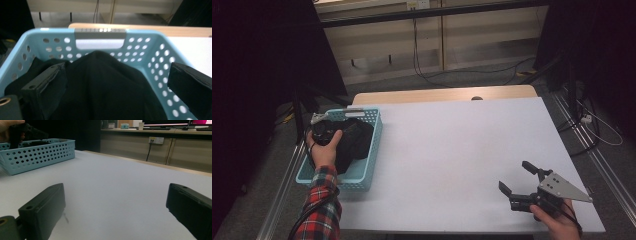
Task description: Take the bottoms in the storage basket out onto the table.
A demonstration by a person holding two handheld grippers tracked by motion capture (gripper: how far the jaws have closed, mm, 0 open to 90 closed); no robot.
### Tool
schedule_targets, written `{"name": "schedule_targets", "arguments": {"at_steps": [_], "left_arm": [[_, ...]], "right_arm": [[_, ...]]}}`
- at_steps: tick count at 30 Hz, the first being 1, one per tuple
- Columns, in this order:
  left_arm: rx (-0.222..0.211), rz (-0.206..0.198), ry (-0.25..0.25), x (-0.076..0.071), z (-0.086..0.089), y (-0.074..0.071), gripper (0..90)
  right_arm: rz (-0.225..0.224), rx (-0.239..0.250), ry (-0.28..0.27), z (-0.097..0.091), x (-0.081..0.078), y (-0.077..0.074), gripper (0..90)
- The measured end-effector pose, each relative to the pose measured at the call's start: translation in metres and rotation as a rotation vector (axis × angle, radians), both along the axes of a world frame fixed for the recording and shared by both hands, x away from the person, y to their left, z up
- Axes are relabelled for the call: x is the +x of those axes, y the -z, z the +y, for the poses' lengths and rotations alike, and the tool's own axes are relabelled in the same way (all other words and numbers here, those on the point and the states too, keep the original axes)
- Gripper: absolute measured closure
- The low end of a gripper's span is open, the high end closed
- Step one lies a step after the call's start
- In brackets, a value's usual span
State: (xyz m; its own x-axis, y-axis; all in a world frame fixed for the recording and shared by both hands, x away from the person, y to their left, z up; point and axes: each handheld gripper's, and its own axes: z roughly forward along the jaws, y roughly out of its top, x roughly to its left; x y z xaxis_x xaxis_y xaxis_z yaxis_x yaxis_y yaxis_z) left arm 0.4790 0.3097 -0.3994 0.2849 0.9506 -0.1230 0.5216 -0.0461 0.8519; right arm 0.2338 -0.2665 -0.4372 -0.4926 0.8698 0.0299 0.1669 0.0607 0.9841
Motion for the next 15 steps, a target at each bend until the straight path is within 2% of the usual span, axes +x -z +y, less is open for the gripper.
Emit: {"name": "schedule_targets", "arguments": {"at_steps": [4,9,12,15], "left_arm": [[0.026,0.057,-0.03,0.007,-0.001,0.006,2.9],[0.049,0.094,-0.052,0.011,0.001,0.01,3.2],[0.079,0.122,-0.066,0.013,0.002,0.015,3.3],[0.076,0.149,-0.08,0.015,0.003,0.02,3.5]], "right_arm": [[0.003,0.001,0.001,-0.001,0.0,0.0,1.8],[0.006,0.006,-0.002,0.0,0.0,0.001,1.8],[0.006,0.006,-0.004,0.0,0.0,0.001,1.8],[0.005,0.005,-0.008,0.0,0.0,0.001,1.8]]}}
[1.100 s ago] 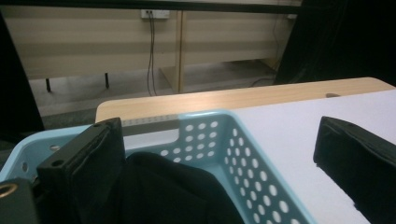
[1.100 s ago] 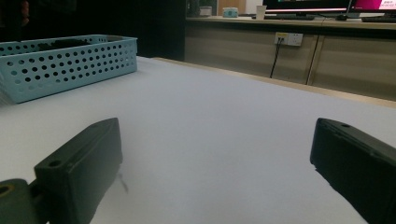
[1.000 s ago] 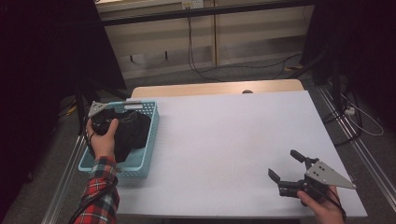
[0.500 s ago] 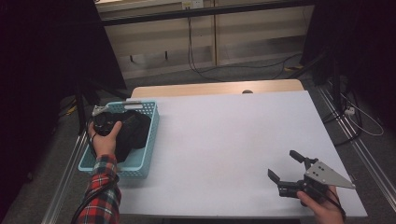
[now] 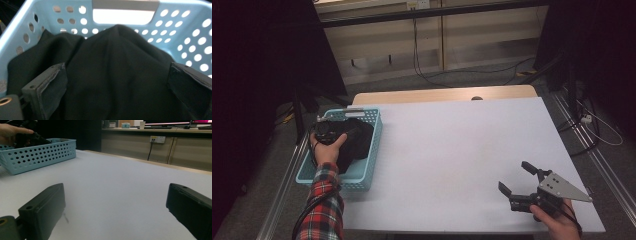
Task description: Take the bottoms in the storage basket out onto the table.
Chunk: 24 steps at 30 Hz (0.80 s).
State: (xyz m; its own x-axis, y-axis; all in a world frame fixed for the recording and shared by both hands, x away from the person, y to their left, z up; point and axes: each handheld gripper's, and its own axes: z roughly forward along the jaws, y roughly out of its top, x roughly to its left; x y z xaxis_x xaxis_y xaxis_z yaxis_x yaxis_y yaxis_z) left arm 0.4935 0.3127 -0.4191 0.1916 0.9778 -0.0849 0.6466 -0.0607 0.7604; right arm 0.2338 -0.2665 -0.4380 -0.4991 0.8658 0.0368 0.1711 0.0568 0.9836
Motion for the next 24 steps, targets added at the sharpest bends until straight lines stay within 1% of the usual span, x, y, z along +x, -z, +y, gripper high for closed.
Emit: {"name": "schedule_targets", "arguments": {"at_steps": [2,4,5,6,7,9,10,11,12,13,15,18,19,20,21,22,23,24], "left_arm": [[0.015,0.004,0.018,0.001,0.0,0.003,3.5],[0.021,0.008,0.009,0.002,0.0,0.005,3.4],[0.033,0.015,0.017,0.003,0.0,0.006,3.4],[0.036,0.02,0.016,0.003,0.0,0.008,3.4],[0.05,0.033,0.016,0.004,0.0,0.009,3.5],[0.05,0.052,0.004,0.004,0.0,0.013,3.3],[0.058,0.064,-0.002,0.005,0.0,0.015,3.3],[0.071,0.085,0.008,0.005,0.001,0.016,3.5],[0.061,0.09,-0.003,0.006,-0.001,0.019,3.5],[0.066,0.112,-0.003,0.006,-0.001,0.019,3.3],[0.077,0.128,-0.007,0.008,-0.002,0.02,2.2],[0.103,0.143,0.003,0.009,-0.004,0.023,0.8],[0.098,0.157,0.006,0.009,-0.005,0.024,0.1],[0.09,0.158,-0.002,0.009,-0.005,0.025,0.0],[0.093,0.166,0.006,0.009,-0.004,0.026,0.0],[0.089,0.161,0.006,0.009,-0.004,0.026,0.0],[0.076,0.159,-0.002,0.009,-0.004,0.027,0.0],[0.068,0.161,-0.008,0.009,-0.004,0.027,0.0]], "right_arm": [[0.001,0.003,0.0,0.0,0.0,0.0,1.8],[0.001,0.003,0.0,0.0,0.0,0.0,1.8],[0.002,0.004,0.0,0.0,0.0,0.0,1.8],[0.002,0.006,-0.001,0.0,0.0,0.001,1.8],[0.003,0.005,-0.001,0.0,0.0,0.001,1.8],[0.004,0.005,-0.001,0.0,0.0,0.001,1.8],[0.004,0.005,-0.001,0.0,0.0,0.001,1.8],[0.005,0.007,-0.001,-0.001,0.0,0.001,1.8],[0.005,0.007,-0.001,-0.001,0.0,0.001,1.8],[0.006,0.007,-0.001,-0.001,0.0,0.001,1.8],[0.004,0.008,-0.004,0.0,0.0,0.001,1.8],[0.005,0.006,-0.006,0.0,0.0,0.001,1.8],[0.004,0.003,-0.006,0.0,0.0,0.001,1.8],[0.004,0.004,-0.008,0.0,0.0,0.0,1.8],[0.003,0.005,-0.009,0.0,0.0,0.0,1.9],[0.004,0.005,-0.01,0.0,-0.001,0.0,1.8],[0.004,0.005,-0.01,0.0,-0.001,0.0,1.8],[0.003,0.005,-0.012,0.0,0.0,0.0,1.8]]}}
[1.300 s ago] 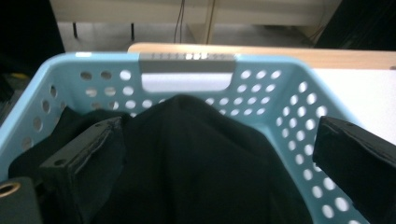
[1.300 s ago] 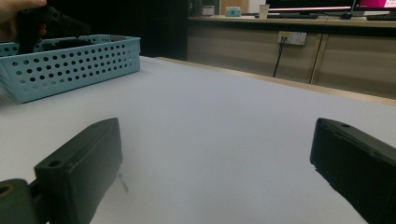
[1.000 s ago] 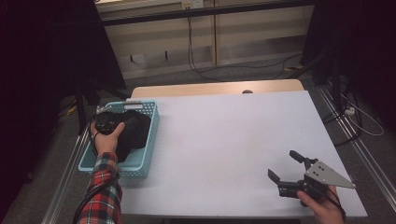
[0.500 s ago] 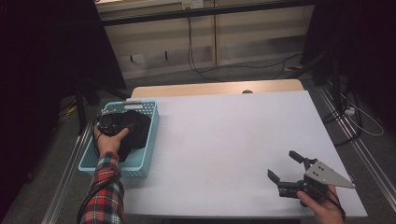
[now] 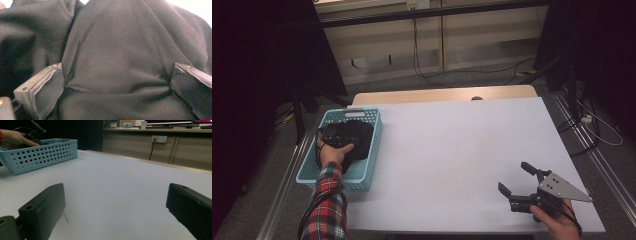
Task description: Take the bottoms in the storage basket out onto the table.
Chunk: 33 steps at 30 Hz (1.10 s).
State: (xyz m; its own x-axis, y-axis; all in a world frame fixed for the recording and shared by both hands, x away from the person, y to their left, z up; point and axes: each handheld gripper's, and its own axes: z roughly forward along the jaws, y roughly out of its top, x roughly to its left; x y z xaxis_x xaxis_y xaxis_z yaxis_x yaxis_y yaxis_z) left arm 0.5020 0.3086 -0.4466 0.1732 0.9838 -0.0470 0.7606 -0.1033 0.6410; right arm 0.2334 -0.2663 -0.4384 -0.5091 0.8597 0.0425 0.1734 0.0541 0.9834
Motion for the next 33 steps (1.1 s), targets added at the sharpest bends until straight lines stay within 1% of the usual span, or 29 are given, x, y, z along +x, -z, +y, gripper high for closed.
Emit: {"name": "schedule_targets", "arguments": {"at_steps": [2,3,4,6,9,12,16,19,20,22,23,24,25,27,29,30,31,32,33], "left_arm": [[0.013,0.003,0.008,0.0,-0.001,0.0,0.0],[0.023,0.014,0.016,0.0,-0.001,0.0,0.0],[0.022,0.005,0.007,0.0,-0.002,0.001,0.0],[0.025,0.015,0.007,0.0,-0.003,0.0,0.0],[0.032,0.011,0.007,-0.001,-0.005,0.002,0.0],[0.031,0.006,-0.004,-0.003,-0.006,0.003,0.0],[0.043,0.013,-0.011,-0.004,-0.008,0.002,1.1],[0.041,0.03,-0.02,-0.005,-0.01,0.0,3.9],[0.048,0.039,-0.016,-0.005,-0.01,-0.001,5.2],[0.047,0.046,-0.027,-0.005,-0.012,-0.002,8.1],[0.046,0.055,-0.025,-0.006,-0.012,-0.003,11.3],[0.04,0.054,-0.037,-0.005,-0.013,-0.003,11.3],[0.041,0.058,-0.038,-0.005,-0.014,-0.004,13.1],[0.056,0.071,-0.037,-0.006,-0.016,-0.006,16.5],[0.046,0.078,-0.056,-0.006,-0.019,-0.007,20.6],[0.051,0.098,-0.049,-0.006,-0.02,-0.009,23.4],[0.048,0.098,-0.054,-0.006,-0.022,-0.01,26.8],[0.046,0.114,-0.045,-0.006,-0.021,-0.012,30.4],[0.043,0.117,-0.045,-0.006,-0.022,-0.013,36.7]], "right_arm": [[0.001,0.0,-0.002,0.0,0.0,0.0,1.8],[0.001,0.0,-0.003,0.0,0.0,0.0,1.8],[0.001,0.0,-0.003,0.0,0.0,0.0,1.8],[0.002,0.001,-0.004,0.001,0.0,0.0,1.8],[0.001,-0.001,-0.007,0.001,0.0,0.0,1.8],[0.001,-0.001,-0.007,0.001,0.0,0.0,1.8],[0.002,-0.003,-0.008,0.001,0.0,0.0,1.8],[0.001,-0.008,-0.01,0.002,0.0,0.0,2.0],[0.001,-0.01,-0.011,0.002,0.0,0.0,2.0],[0.001,-0.011,-0.01,0.002,0.0,0.0,2.0],[0.002,-0.009,-0.009,0.002,0.0,0.0,2.1],[0.002,-0.009,-0.009,0.002,0.0,0.0,2.1],[0.003,-0.009,-0.009,0.002,0.0,0.0,2.1],[0.002,-0.009,-0.01,0.002,0.001,0.0,2.1],[0.0,-0.011,-0.011,0.002,0.001,-0.001,2.1],[0.0,-0.012,-0.013,0.003,0.001,-0.001,2.1],[-0.001,-0.011,-0.014,0.003,0.001,-0.001,2.1],[-0.002,-0.01,-0.015,0.003,0.001,-0.001,2.1],[-0.001,-0.013,-0.015,0.003,0.001,-0.001,2.1]]}}
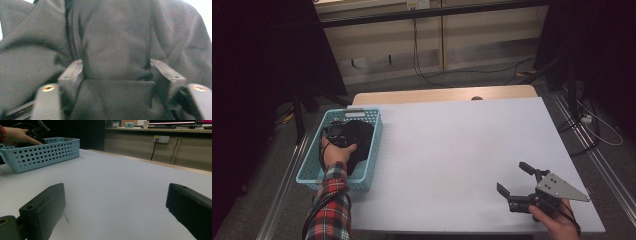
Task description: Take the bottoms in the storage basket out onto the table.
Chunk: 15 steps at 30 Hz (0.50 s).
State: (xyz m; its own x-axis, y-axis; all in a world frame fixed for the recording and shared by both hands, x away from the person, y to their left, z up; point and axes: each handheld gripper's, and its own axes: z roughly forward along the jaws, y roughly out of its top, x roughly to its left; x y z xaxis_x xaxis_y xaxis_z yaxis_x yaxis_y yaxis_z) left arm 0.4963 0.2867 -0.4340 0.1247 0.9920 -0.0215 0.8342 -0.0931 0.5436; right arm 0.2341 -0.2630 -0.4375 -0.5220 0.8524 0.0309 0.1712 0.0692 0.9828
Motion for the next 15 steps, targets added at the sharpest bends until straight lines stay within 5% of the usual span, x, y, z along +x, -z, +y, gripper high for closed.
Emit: {"name": "schedule_targets", "arguments": {"at_steps": [5,15], "left_arm": [[-0.01,0.009,0.011,-0.0007,-0.0012,-0.0025,51.8],[-0.03,0.041,0.013,0.0005,-0.0006,-0.0085,63.9]], "right_arm": [[-0.001,0.003,0.001,-0.0006,-0.0003,-0.0001,2.1],[0.0,0.005,0.002,-0.001,-0.0005,-0.0002,2.2]]}}
